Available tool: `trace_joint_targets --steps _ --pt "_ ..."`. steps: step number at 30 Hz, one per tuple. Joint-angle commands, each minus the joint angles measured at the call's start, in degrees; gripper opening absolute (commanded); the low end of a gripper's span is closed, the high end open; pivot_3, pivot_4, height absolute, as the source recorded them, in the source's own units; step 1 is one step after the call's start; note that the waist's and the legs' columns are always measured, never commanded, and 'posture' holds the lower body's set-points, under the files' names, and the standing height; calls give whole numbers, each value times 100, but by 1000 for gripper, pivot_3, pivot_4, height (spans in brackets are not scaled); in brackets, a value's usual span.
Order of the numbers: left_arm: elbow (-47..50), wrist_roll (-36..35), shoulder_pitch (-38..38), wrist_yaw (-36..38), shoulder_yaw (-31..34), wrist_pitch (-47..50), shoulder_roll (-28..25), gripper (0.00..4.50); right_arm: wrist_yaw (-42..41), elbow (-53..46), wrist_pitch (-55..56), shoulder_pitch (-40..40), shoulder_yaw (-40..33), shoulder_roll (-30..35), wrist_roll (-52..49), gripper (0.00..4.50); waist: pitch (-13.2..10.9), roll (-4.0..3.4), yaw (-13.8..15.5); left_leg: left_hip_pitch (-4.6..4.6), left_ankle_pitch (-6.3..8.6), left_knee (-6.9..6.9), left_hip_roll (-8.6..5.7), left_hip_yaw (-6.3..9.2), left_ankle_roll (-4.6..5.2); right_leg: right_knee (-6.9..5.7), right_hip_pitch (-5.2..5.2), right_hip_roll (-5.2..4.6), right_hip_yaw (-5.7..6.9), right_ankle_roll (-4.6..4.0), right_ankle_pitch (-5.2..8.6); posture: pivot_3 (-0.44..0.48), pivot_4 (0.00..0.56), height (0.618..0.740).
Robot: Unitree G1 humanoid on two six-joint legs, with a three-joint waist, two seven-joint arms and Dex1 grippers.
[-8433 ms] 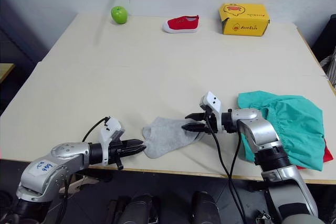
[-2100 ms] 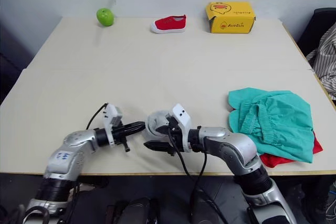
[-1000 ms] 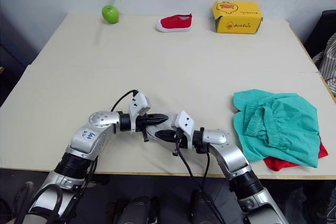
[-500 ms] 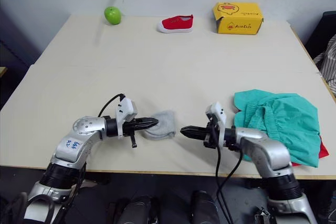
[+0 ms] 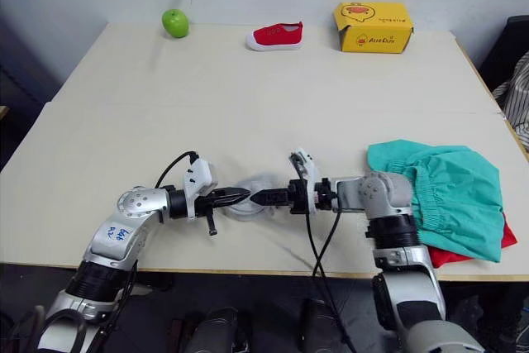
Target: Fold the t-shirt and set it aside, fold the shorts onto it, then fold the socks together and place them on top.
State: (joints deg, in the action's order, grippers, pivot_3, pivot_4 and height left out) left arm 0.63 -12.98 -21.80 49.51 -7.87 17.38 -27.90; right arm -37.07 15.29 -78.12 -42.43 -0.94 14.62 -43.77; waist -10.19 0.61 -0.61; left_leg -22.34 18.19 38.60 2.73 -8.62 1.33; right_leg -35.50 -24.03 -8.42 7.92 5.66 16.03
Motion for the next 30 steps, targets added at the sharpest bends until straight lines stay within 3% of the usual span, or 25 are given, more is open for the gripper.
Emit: trace_joint_targets --steps 1,5,7,10,12,15,20,22,26,30 --pt "21 50 99 -38 29 -65 -22 0 110 196 242 -173 -278 -218 26 1667 0 0 -12 0 0 1 0 0 0 -2 0 0 0 0 0 0 150 740" --pt "18 25 104 -48 70 -58 -32 0 -212 -201 80 13 -295 10 -162 370 0 0 -20 0 -1 8 0 0 2 -5 1 -1 -3 2 -1 0 150 740" --pt "79 -227 53 34 152 43 68 0 -468 -551 -40 101 -324 261 -330 162 -1 0 15 -3 -1 10 -2 4 5 -5 1 -3 -2 4 -2 0 150 740" --pt "671 -1008 85 341 302 642 117 609 -1369 -1397 -637 133 -739 1221 -1242 162 -4 -7 47 -27 4 21 -4 4 13 -3 -17 -5 -5 9 -5 0 150 740" --pt "1164 -1534 183 448 482 831 169 1232 -1869 -1421 -1129 -15 -1189 2103 -1765 162 -5 -7 47 -87 6 49 -3 10 18 -8 -63 -5 -4 17 -10 0 150 740" --pt "1802 -2102 373 332 846 861 297 2255 -2252 -1037 -1230 -134 -1507 3597 -1688 162 -10 -12 61 -88 12 51 -10 9 28 6 -57 -8 -4 23 -13 0 150 740" --pt "2493 -2656 658 166 1082 1084 257 3868 -4116 122 546 285 -614 6218 -300 162 -11 -15 46 -79 15 50 -6 3 28 47 -46 -1 -6 25 -14 0 150 740" --pt "2582 -2727 724 142 1113 1126 188 4487 -4554 528 1103 276 -185 6538 166 162 -11 -15 25 -73 15 50 -9 -5 28 46 -46 -1 -14 30 -17 0 150 740" --pt "2656 -2902 777 217 1274 1197 -41 4500 -5204 1707 2502 293 537 6602 1367 162 -12 -16 -76 -60 10 51 -2 -18 22 43 -43 5 -24 35 -25 0 150 740" --pt "2621 -3069 741 401 1398 1300 -405 4500 -5216 2873 3320 -218 982 5945 2195 162 -13 -20 -115 -62 6 50 -2 -23 15 39 -52 8 -27 33 -25 0 150 740"
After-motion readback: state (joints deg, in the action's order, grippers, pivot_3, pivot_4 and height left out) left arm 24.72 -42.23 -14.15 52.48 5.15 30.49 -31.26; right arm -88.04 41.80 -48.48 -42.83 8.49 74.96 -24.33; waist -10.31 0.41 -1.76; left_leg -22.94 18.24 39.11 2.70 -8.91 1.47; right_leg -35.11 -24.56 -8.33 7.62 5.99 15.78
